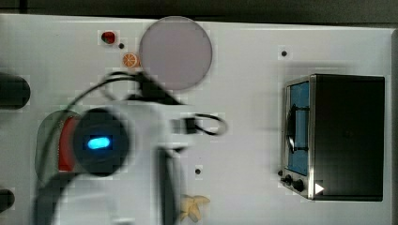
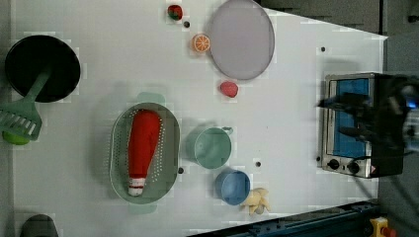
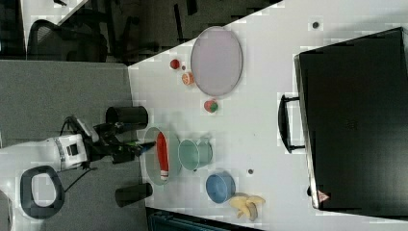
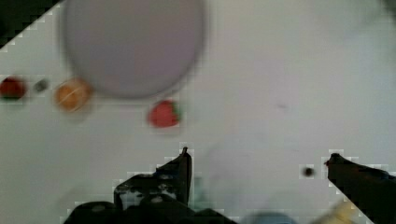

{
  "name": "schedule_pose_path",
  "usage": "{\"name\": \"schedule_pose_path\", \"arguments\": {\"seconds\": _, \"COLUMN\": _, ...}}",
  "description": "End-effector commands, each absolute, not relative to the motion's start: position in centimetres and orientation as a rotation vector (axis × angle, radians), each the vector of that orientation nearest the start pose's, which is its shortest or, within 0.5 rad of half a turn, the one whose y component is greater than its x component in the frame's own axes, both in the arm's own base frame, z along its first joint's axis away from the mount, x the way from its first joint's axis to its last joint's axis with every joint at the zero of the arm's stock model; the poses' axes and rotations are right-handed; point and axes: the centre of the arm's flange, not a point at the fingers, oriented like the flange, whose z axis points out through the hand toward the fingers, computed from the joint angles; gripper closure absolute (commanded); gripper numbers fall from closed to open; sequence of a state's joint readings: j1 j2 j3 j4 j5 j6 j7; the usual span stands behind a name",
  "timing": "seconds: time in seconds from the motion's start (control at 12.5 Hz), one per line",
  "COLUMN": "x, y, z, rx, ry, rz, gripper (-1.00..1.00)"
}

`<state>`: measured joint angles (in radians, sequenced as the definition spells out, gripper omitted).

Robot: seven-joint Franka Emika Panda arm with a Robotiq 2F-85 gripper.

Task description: Pick Ketchup from the table and place it in strainer.

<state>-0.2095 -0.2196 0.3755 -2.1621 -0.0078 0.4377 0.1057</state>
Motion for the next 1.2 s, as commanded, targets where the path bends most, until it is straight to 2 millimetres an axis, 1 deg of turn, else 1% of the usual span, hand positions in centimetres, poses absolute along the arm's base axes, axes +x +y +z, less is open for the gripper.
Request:
{"name": "schedule_pose_path", "arguments": {"seconds": 0.08, "x": 48.5, "y": 2.3, "z": 53.0, "rx": -2.835, "ry": 1.415, "rz": -0.129, "gripper": -1.00}}
{"name": "schedule_pose_path", "arguments": {"seconds": 0.16, "x": 48.3, "y": 1.2, "z": 54.2, "rx": -2.815, "ry": 1.449, "rz": -0.096, "gripper": -1.00}}
{"name": "schedule_pose_path", "arguments": {"seconds": 0.32, "x": 48.0, "y": 0.4, "z": 56.4, "rx": -2.798, "ry": 1.476, "rz": -0.048, "gripper": -1.00}}
{"name": "schedule_pose_path", "arguments": {"seconds": 0.48, "x": 47.3, "y": 0.8, "z": 58.3, "rx": -2.815, "ry": 1.476, "rz": 0.036, "gripper": -1.00}}
{"name": "schedule_pose_path", "arguments": {"seconds": 0.64, "x": 47.5, "y": 0.7, "z": 59.6, "rx": -2.801, "ry": 1.474, "rz": 0.011, "gripper": -1.00}}
{"name": "schedule_pose_path", "arguments": {"seconds": 0.88, "x": 47.5, "y": 0.1, "z": 59.8, "rx": -2.798, "ry": 1.461, "rz": 0.004, "gripper": -1.00}}
{"name": "schedule_pose_path", "arguments": {"seconds": 1.2, "x": 47.4, "y": 0.4, "z": 59.8, "rx": -2.777, "ry": 1.428, "rz": 0.048, "gripper": -1.00}}
